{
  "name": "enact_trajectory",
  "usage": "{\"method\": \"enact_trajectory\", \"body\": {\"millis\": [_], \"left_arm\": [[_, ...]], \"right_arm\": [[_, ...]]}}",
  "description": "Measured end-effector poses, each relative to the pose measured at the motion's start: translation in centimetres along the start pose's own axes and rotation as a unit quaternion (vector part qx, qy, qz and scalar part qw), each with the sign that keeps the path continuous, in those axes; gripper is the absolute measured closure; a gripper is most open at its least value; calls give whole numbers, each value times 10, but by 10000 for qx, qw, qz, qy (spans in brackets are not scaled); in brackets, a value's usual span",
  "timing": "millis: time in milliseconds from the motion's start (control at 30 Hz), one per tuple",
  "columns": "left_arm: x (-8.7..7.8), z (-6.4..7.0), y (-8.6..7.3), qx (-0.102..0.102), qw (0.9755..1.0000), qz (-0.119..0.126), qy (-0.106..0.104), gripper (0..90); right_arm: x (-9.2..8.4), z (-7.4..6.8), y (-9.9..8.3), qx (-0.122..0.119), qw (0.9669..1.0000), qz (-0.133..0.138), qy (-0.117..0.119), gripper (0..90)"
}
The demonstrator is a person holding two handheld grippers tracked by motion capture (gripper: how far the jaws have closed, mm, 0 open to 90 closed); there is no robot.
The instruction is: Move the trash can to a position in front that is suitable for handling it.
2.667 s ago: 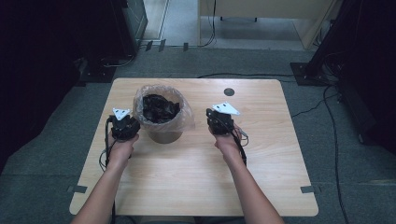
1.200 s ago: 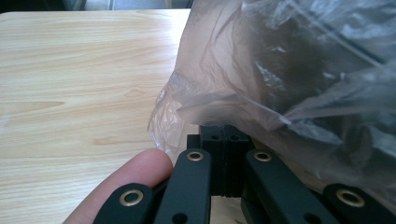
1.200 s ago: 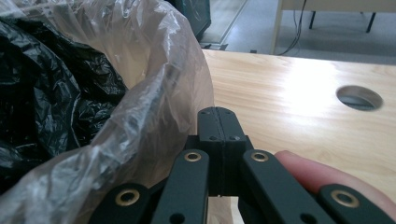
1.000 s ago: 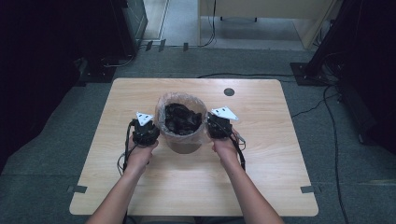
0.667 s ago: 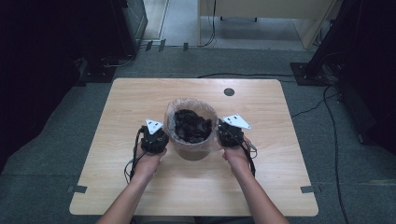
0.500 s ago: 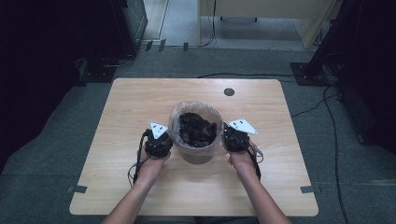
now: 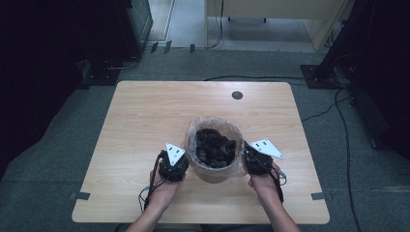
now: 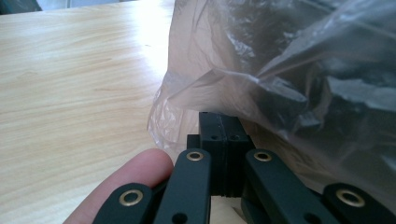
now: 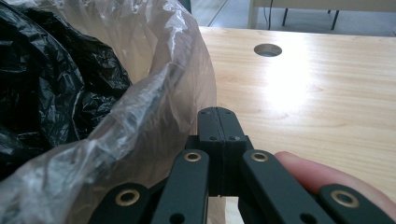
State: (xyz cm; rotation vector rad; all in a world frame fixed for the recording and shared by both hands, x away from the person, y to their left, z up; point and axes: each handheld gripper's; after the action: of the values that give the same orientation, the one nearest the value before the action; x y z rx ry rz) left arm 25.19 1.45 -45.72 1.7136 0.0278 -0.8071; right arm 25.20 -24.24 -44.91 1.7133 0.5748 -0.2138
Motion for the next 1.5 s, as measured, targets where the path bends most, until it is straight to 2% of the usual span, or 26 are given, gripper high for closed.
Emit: {"method": "enact_trajectory", "body": {"millis": [67, 200, 400, 500, 533, 567, 633, 667, 767, 833, 900, 967, 1033, 1100, 1133, 1200, 1267, 1333, 1400, 1500], "left_arm": [[-1, 2, 0, 46, 10000, -8, 15, 900], [-8, 3, -2, -130, 9999, -24, -63, 900], [-20, 2, -11, -107, 9999, 33, 56, 900], [-24, -1, -16, -133, 9999, 59, 41, 900], [-24, -2, -17, -133, 9999, 70, 57, 882], [-25, -4, -17, -179, 9998, 81, 19, 823], [-29, -13, -19, -249, 9995, 159, -100, 700], [-32, -18, -20, -250, 9994, 222, -59, 646], [-41, -36, -23, -328, 9985, 439, 75, 524], [-43, -45, -27, -284, 9987, 347, 251, 396], [-43, -53, -34, -332, 9989, 213, 262, 305], [-43, -61, -43, -337, 9988, 45, 342, 271], [-44, -71, -51, -369, 9988, -74, 309, 198], [-47, -80, -57, -408, 9982, -165, 414, 192], [-48, -87, -60, -468, 9976, -205, 465, 179], [-52, -98, -66, -553, 9965, -260, 562, 179], [-57, -111, -72, -658, 9948, -282, 719, 178], [-62, -122, -77, -711, 9931, -349, 860, 176], [-66, -133, -83, -707, 9922, -449, 924, 119], [-70, -145, -94, -673, 9894, -572, 1155, 110]], "right_arm": [[-2, 1, -1, -8, 10000, -1, -2, 900], [-9, 2, -5, -27, 10000, -24, 83, 900], [-12, -4, -11, 40, 9998, -29, 214, 900], [-12, -7, -15, 43, 9994, -51, 334, 900], [-11, -6, -16, 128, 9991, -88, 387, 900], [-11, -5, -16, 235, 9989, -124, 399, 893], [-12, -3, -17, 336, 9993, -28, 152, 724], [-13, 0, -17, 378, 9992, 7, 112, 662], [-20, 13, -17, 473, 9987, 163, 63, 566], [-27, 25, -16, 609, 9977, 283, 24, 515], [-33, 35, -19, 698, 9967, 403, -52, 465], [-37, 43, -22, 611, 9972, 401, -164, 414], [-40, 52, -26, 540, 9977, 328, -232, 371], [-43, 62, -32, 376, 9983, 239, -381, 335], [-46, 73, -36, 294, 9983, 106, -489, 287], [-48, 79, -38, 326, 9981, 71, -523, 269], [-55, 96, -41, 494, 9972, 3, -559, 243], [-60, 108, -43, 520, 9967, -26, -621, 212], [-65, 120, -46, 512, 9962, -128, -687, 190], [-69, 135, -53, 453, 9956, -317, -757, 158]]}}
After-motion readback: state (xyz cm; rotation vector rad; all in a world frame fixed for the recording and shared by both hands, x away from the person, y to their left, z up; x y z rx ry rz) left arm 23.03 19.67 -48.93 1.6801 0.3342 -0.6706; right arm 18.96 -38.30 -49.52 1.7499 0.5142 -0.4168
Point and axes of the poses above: each handheld gripper's, and its own axes: x roughly forward along the jaws, y roughly out of its top, z roughly to its right, and after that the axes turned 8 degrees about x, right-handed
